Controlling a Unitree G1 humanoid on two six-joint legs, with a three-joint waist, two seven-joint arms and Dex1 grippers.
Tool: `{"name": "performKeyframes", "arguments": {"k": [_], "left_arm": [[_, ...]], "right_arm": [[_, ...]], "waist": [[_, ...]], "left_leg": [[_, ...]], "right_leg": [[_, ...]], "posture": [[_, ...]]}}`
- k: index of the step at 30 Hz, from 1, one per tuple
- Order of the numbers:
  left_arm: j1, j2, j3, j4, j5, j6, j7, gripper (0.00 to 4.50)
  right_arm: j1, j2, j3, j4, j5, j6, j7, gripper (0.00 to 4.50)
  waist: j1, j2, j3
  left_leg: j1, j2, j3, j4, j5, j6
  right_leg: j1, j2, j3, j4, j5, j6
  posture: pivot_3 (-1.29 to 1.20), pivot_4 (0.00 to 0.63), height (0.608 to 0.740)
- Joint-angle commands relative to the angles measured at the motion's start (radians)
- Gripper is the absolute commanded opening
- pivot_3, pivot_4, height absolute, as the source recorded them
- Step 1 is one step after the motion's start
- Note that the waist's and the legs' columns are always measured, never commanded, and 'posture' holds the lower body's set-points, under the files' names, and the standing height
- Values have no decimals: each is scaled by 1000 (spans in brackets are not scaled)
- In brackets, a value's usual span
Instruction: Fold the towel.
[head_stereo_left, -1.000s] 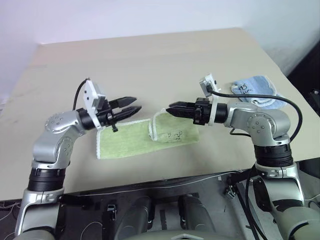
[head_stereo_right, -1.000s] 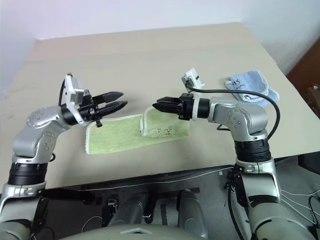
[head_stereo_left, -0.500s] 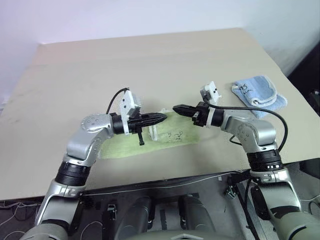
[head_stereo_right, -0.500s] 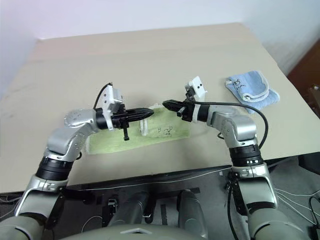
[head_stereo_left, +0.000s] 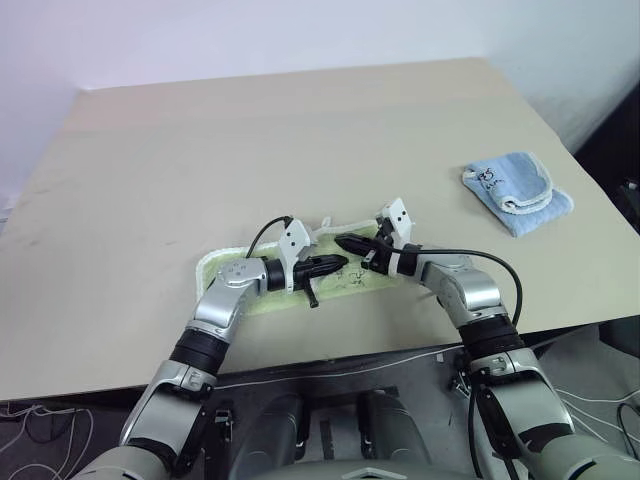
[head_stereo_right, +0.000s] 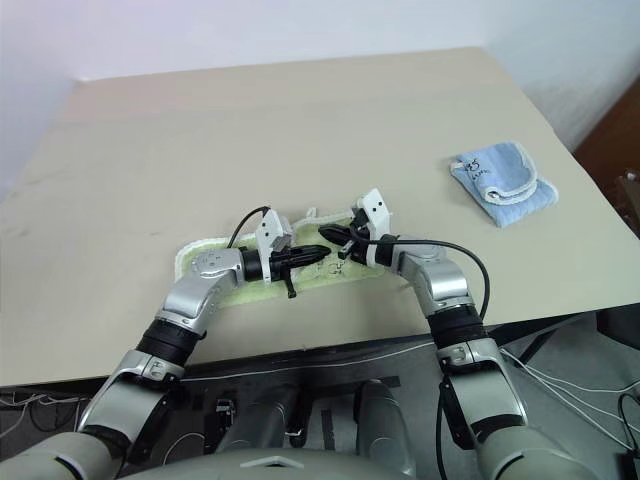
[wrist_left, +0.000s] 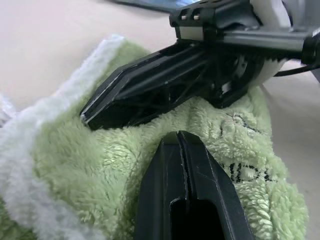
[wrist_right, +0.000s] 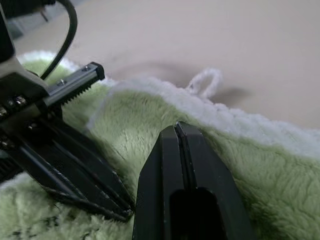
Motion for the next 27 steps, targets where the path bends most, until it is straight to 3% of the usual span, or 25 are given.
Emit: {"name": "performKeyframes", "arguments": {"k": [1,4,9,12,15,19,23,25,27], "left_arm": [[21,-5,-15,-23,16,2,0,19],[16,2,8,-27,15,1,9,19],[5,33,90,-109,-36,58,35,19],[15,90,147,-253,-115,168,30,583],[18,149,222,-393,-215,322,58,1514],[49,308,319,-524,-281,474,62,2923],[82,403,389,-574,-302,537,108,4303],[120,459,467,-604,-345,605,120,4500],[162,510,538,-620,-395,699,138,4500]], "right_arm": [[-9,15,10,108,-72,-97,-40,0],[-24,25,-2,148,-82,-135,-38,0],[-31,7,-49,32,23,-40,67,0],[-31,-47,-75,-108,121,94,156,170],[-39,-92,-86,-193,165,168,192,863],[-68,-142,-69,-267,192,233,247,2265],[-87,-175,-31,-284,168,233,297,3644],[-105,-195,-3,-285,150,217,337,4276],[-120,-214,17,-280,134,201,371,4451]], "waist": [[0,-1,-2],[-1,-1,-3],[-2,-1,-3],[-2,-1,-2],[-3,-1,-2],[-8,-1,-2],[-1,-1,-2],[-1,-1,-2],[-2,-1,-2]], "left_leg": [[1,0,0,0,0,0],[6,0,0,0,0,0],[16,1,-1,-1,-2,-2],[13,1,-1,-2,-1,0],[3,1,-1,-1,0,0],[0,2,0,-2,0,0],[0,2,1,-2,0,0],[0,2,1,-2,0,0],[0,2,2,-3,0,0]], "right_leg": [[1,0,0,0,0,0],[6,0,0,0,1,0],[16,1,0,-1,1,0],[13,1,0,-1,1,0],[3,1,1,-1,1,0],[-2,1,2,0,1,0],[-2,2,3,-1,1,0],[-2,2,3,-1,1,0],[-2,2,3,-1,1,0]], "posture": [[0,150,740],[0,150,740],[0,150,740],[0,150,740],[0,150,740],[0,150,740],[0,150,740],[0,150,740],[0,150,740]]}}
